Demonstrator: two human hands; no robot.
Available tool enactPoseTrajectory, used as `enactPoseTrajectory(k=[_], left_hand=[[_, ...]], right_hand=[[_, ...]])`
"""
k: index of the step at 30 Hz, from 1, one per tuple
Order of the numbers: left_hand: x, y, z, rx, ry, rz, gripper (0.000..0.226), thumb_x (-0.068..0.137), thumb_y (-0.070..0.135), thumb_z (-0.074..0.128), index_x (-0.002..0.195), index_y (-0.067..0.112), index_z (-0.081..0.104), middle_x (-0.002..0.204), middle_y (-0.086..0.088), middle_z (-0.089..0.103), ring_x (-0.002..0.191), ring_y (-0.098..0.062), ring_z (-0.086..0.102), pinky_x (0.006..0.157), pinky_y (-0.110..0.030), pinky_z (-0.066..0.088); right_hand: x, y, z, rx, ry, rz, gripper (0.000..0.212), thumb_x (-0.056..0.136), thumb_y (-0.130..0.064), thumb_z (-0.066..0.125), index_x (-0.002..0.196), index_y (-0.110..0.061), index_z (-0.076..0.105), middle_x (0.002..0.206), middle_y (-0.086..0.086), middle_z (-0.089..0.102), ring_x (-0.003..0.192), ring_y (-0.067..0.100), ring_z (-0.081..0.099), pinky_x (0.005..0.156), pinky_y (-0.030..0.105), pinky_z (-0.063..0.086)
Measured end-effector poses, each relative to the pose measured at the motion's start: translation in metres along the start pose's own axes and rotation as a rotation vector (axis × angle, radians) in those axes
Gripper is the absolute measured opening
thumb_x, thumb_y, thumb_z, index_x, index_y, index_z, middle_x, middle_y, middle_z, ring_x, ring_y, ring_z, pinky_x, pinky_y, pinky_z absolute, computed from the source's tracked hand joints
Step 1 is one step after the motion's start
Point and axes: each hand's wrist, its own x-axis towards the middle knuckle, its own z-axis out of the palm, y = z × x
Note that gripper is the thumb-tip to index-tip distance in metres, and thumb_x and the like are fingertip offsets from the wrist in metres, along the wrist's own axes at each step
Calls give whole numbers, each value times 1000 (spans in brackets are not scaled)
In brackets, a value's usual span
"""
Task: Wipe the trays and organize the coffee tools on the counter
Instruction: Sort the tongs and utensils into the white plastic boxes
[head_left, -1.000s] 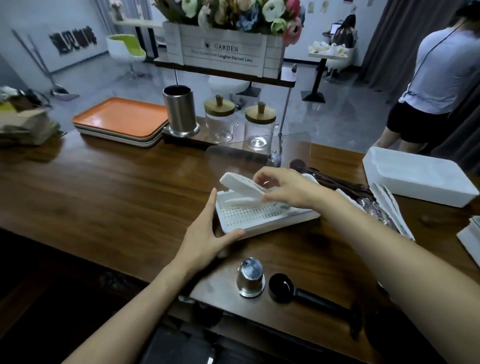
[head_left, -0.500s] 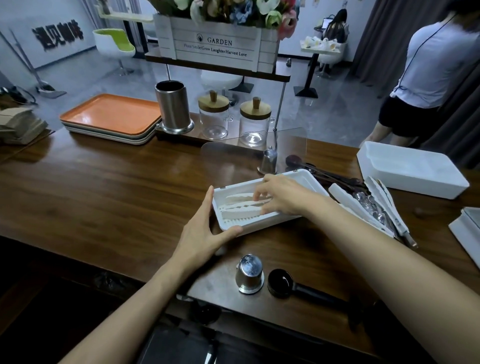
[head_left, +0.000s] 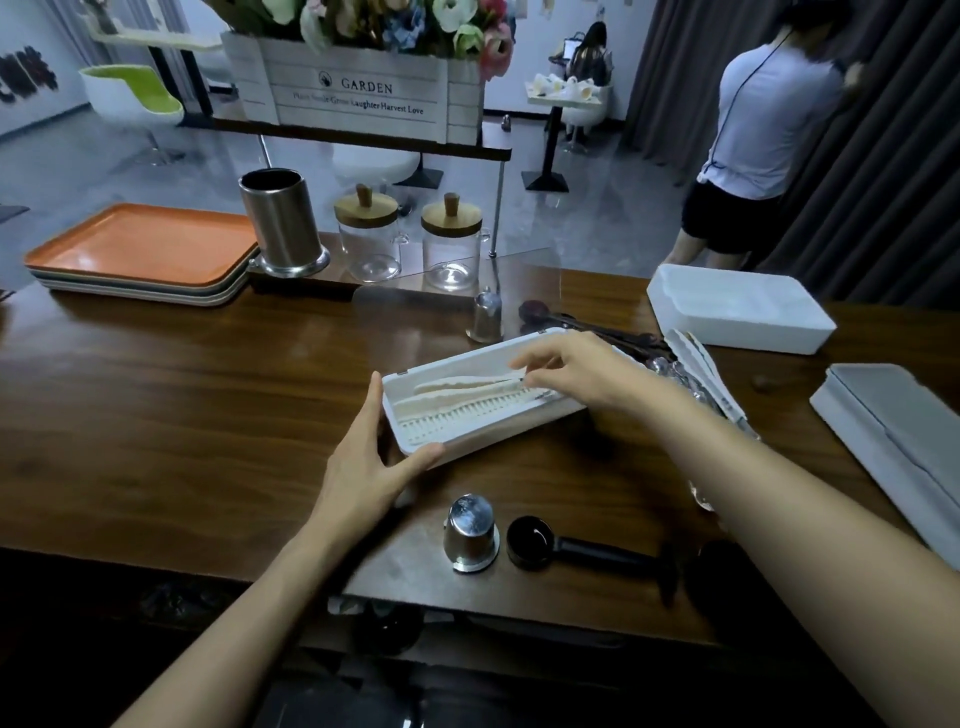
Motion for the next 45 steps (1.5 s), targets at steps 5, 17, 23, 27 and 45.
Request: enactPoseTrajectory(k=[5,17,23,27,45], left_hand=[[0,-7,0,1,51,33,115,64,83,70,158,47,17,164,22,25,146,3,30,120,-39,33],[6,83,27,362,161,444,51,92,45,70,136,21,62,147,6,53,140,-9,43,116,-30,34],[24,125,91,448,-124,378,75,82,70,48,143,28,56,145,10,55,138,-11,46,109,-32,39],[39,120,115,610,-230,311,77,90,63,61,155,27,41,161,7,38,147,-15,36,115,-32,32],[36,91,120,777,-251,353,72,97,48,48,159,15,31,164,-3,31,153,-23,20,118,-23,-5]], right_hand=[[-59,43,-45,-59,183,145,24,93,-34,68,116,-31,74,104,-14,70,96,7,62,83,28,45],[-111,140,-52,-195,273,462,56,86,-47,74,136,-26,62,131,5,65,120,30,59,91,40,49],[-114,162,-51,-174,177,469,43,82,-59,72,112,-31,62,94,-7,69,82,18,63,71,35,50],[-108,166,-50,-191,209,423,50,85,-59,69,121,-26,60,101,-3,70,85,19,63,75,37,51],[-72,162,-35,-282,298,323,55,88,-39,59,135,-17,42,107,9,68,94,36,64,78,47,55]])
